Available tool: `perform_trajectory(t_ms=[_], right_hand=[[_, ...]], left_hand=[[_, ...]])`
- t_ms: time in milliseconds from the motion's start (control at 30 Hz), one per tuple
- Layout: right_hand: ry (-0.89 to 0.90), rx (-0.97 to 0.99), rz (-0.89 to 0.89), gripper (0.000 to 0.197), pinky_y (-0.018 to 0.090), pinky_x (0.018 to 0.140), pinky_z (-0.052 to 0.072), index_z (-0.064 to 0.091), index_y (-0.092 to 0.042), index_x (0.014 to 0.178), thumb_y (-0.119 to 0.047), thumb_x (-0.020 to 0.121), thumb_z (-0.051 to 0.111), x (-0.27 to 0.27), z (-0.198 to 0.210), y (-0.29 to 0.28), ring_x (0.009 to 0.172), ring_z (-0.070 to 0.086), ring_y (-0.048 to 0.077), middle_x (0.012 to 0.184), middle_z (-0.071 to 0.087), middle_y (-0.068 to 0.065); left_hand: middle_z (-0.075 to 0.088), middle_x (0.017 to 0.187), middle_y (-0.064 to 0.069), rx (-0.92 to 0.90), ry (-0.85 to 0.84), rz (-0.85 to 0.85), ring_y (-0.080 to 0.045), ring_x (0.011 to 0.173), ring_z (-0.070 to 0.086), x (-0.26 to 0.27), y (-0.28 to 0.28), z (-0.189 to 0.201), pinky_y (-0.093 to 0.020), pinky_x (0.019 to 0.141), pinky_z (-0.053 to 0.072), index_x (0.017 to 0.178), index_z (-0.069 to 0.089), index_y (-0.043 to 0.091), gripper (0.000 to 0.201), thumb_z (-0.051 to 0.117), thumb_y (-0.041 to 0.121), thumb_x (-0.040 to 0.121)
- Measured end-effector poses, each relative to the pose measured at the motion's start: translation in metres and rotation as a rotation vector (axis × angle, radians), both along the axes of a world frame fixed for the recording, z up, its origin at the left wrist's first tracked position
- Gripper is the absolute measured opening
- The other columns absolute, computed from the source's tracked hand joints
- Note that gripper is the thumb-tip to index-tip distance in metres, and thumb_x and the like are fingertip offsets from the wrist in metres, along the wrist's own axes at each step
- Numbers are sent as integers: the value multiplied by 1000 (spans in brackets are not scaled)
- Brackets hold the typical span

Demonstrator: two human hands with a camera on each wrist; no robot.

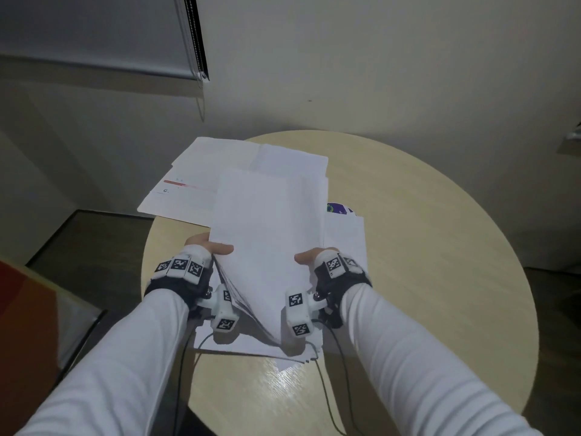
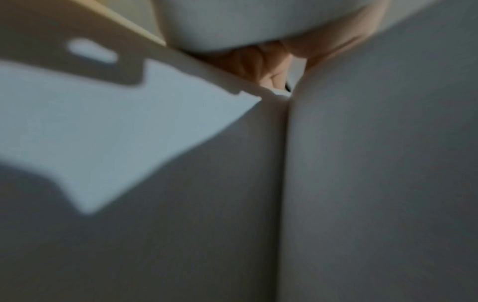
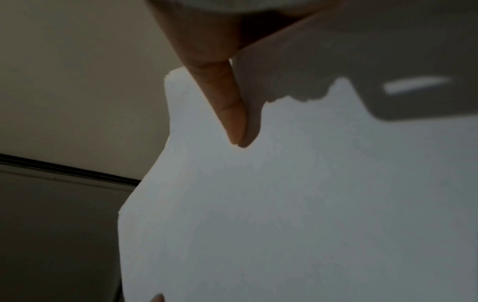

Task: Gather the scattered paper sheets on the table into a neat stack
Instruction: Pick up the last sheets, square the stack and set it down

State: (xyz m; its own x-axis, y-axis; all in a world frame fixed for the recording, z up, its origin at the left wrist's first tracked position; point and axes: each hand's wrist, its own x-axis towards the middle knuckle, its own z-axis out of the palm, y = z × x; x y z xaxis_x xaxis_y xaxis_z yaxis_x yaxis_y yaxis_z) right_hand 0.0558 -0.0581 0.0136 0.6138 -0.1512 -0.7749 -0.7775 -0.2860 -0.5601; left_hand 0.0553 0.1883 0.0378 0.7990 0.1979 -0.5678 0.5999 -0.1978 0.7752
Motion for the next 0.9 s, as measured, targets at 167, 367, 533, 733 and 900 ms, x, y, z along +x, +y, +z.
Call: perform_trajectory(t_ms=[167,367,533,733,900], right_hand=[[-186,-27,-86,52,42,76,47,50,-11,118,-30,76,73,3,81,-15,97,60,39,110,61,18],[-679,109,-273,30,35,69,56,59,-16,106,-1,80,59,6,112,-44,86,62,29,90,64,7],[-907,330,-438,40,7,51,49,50,-7,114,19,84,50,-4,129,-63,60,61,6,81,58,0],[-1066,159,-390,35,12,67,47,53,-19,82,14,76,65,-6,123,-81,59,57,-14,67,66,-17],[-1140,250,-479,39,9,70,50,56,-23,85,14,78,63,-16,108,-74,65,61,-10,73,68,-18]], left_hand=[[71,78,-2,-184,-267,-58,-31,88,66,8,-27,45,-35,77,56,109,63,5,37,67,-7,74],[64,104,-10,-164,-472,-143,-30,82,63,28,-73,82,-35,73,56,128,46,12,55,64,-5,79],[52,126,-13,17,-477,-404,-28,119,49,40,-90,94,-41,100,45,140,25,6,93,73,-14,63],[58,116,-16,-20,-528,-274,-7,84,68,42,-102,96,-12,73,52,126,47,-9,54,65,-13,75],[59,109,-10,-136,-540,-80,-12,88,56,29,-119,81,3,52,41,124,53,-1,43,64,1,83]])
